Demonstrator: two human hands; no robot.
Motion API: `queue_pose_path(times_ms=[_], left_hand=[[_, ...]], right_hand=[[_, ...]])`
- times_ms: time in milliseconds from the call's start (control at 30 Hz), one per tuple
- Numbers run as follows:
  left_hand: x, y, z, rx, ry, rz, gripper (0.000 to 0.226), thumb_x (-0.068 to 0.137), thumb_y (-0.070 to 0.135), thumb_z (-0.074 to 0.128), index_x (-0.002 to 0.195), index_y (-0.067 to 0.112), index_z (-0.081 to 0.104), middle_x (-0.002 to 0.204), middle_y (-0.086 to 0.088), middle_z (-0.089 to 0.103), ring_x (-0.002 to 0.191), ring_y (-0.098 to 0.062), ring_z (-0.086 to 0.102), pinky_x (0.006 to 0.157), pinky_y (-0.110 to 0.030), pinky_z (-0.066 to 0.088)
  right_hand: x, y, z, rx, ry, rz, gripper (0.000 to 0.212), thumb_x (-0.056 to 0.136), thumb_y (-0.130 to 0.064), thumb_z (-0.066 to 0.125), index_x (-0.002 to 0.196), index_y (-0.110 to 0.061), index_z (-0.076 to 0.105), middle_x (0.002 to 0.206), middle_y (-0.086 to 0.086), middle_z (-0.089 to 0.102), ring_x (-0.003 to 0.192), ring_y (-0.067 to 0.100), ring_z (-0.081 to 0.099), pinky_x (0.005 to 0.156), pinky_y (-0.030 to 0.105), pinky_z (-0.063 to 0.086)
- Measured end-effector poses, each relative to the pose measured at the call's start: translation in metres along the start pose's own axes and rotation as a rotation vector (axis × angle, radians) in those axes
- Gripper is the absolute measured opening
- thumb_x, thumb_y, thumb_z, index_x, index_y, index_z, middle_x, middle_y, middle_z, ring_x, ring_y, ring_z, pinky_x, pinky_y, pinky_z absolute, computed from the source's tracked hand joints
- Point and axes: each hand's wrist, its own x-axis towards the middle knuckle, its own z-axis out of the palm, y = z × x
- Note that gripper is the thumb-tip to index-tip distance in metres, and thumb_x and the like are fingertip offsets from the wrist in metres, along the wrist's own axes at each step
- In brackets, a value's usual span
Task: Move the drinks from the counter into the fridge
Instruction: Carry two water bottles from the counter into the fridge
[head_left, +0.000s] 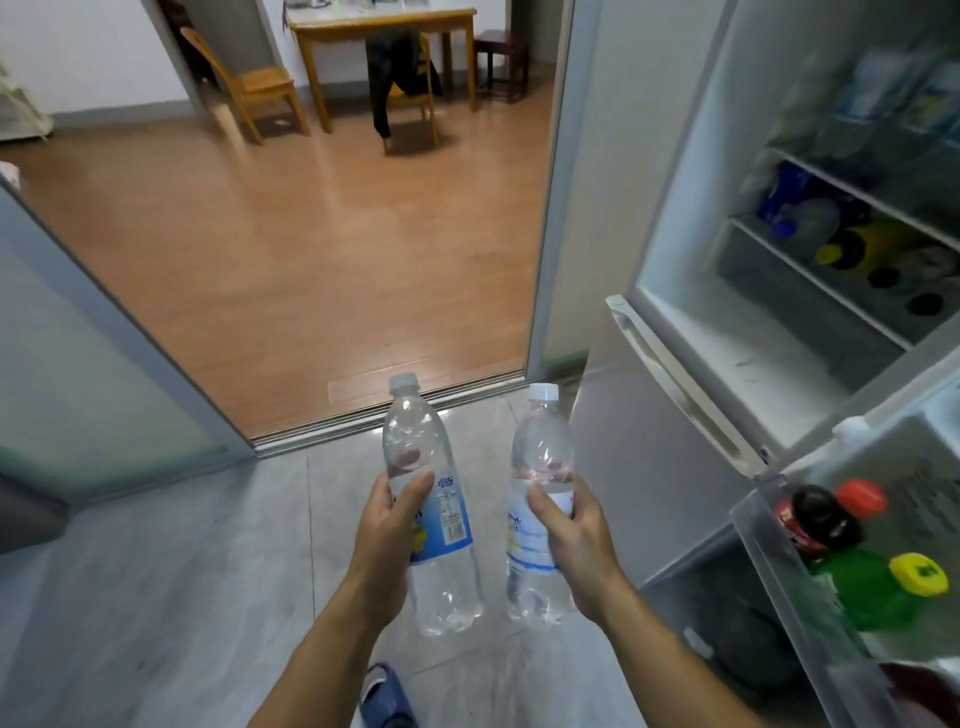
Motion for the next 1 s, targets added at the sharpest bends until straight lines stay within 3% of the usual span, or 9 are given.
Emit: queue_pose_path(times_ms=[100,233,367,433,567,667,800,900,1000], left_hand=[[0.049,0.019,-0.007,-0.046,-0.052,-0.012,0.041,0.079,0.042,0.062,0.117,0.029,0.055,0.099,-0.010,0.072,0.082,-0.024,0.074,0.061,-0.030,0.058],[0.116,0.048,-0.012,-0.117,-0.132,-0.019,0.024,0.091,0.025,0.061,0.115,0.023,0.060,0.090,-0.006,0.075,0.078,-0.022,0.074,0.059,-0.030,0.058],[0.169,0.082,-0.002,-0.067,-0.244,0.006,0.022,0.092,0.022,0.062,0.114,0.023,0.061,0.086,-0.001,0.075,0.075,-0.016,0.073,0.058,-0.029,0.057],[0.189,0.095,0.010,-0.038,-0.329,0.021,0.020,0.092,0.022,0.062,0.109,0.033,0.063,0.090,0.001,0.074,0.078,-0.015,0.073,0.065,-0.031,0.058],[0.217,0.108,0.044,0.001,-0.469,0.005,0.012,0.090,0.024,0.066,0.101,0.029,0.065,0.093,-0.004,0.074,0.077,-0.019,0.073,0.066,-0.034,0.058],[0.233,0.109,0.075,0.036,-0.560,0.001,0.009,0.090,0.025,0.066,0.094,0.034,0.068,0.089,0.001,0.074,0.077,-0.016,0.072,0.065,-0.032,0.059],[0.250,0.110,0.121,0.084,-0.646,-0.037,0.009,0.089,0.027,0.067,0.097,0.030,0.067,0.092,-0.005,0.075,0.081,-0.021,0.073,0.066,-0.034,0.058],[0.263,0.114,0.155,0.135,-0.715,-0.043,0.014,0.089,0.030,0.067,0.103,0.031,0.067,0.098,-0.007,0.075,0.089,-0.026,0.072,0.073,-0.039,0.060],[0.277,0.122,0.192,0.172,-0.777,-0.041,0.013,0.089,0.034,0.066,0.101,0.039,0.067,0.097,0.000,0.075,0.084,-0.017,0.073,0.066,-0.029,0.059]], right_hand=[[0.030,-0.009,0.015,0.008,0.073,-0.023,0.021,0.091,-0.036,0.068,0.111,-0.030,0.064,0.105,0.005,0.074,0.097,0.029,0.073,0.088,0.055,0.058],[0.065,-0.031,0.043,0.024,0.204,-0.073,0.016,0.089,-0.037,0.071,0.104,-0.033,0.067,0.102,0.005,0.074,0.097,0.029,0.072,0.090,0.055,0.057],[0.085,-0.058,0.062,0.118,0.319,-0.114,0.026,0.075,-0.044,0.072,0.100,-0.037,0.070,0.100,0.007,0.076,0.095,0.029,0.073,0.082,0.045,0.061],[0.093,-0.069,0.063,0.157,0.384,-0.120,0.025,0.074,-0.042,0.073,0.098,-0.036,0.070,0.097,0.005,0.076,0.088,0.023,0.074,0.073,0.037,0.061],[0.106,-0.084,0.052,0.209,0.547,-0.157,0.031,0.073,-0.039,0.076,0.101,-0.027,0.067,0.090,-0.002,0.076,0.081,0.013,0.074,0.064,0.026,0.058],[0.118,-0.091,0.034,0.247,0.648,-0.174,0.039,0.077,-0.036,0.081,0.108,-0.019,0.065,0.095,0.004,0.076,0.085,0.018,0.074,0.066,0.029,0.058],[0.137,-0.095,0.001,0.303,0.738,-0.207,0.032,0.087,-0.029,0.071,0.115,-0.017,0.063,0.100,0.011,0.076,0.090,0.027,0.075,0.065,0.032,0.060],[0.153,-0.104,-0.021,0.326,0.802,-0.249,0.031,0.083,-0.031,0.072,0.110,-0.019,0.065,0.093,0.005,0.077,0.082,0.021,0.075,0.062,0.028,0.059],[0.172,-0.118,-0.045,0.336,0.886,-0.268,0.039,0.074,-0.038,0.076,0.107,-0.019,0.067,0.095,0.008,0.077,0.087,0.024,0.074,0.073,0.037,0.061]])
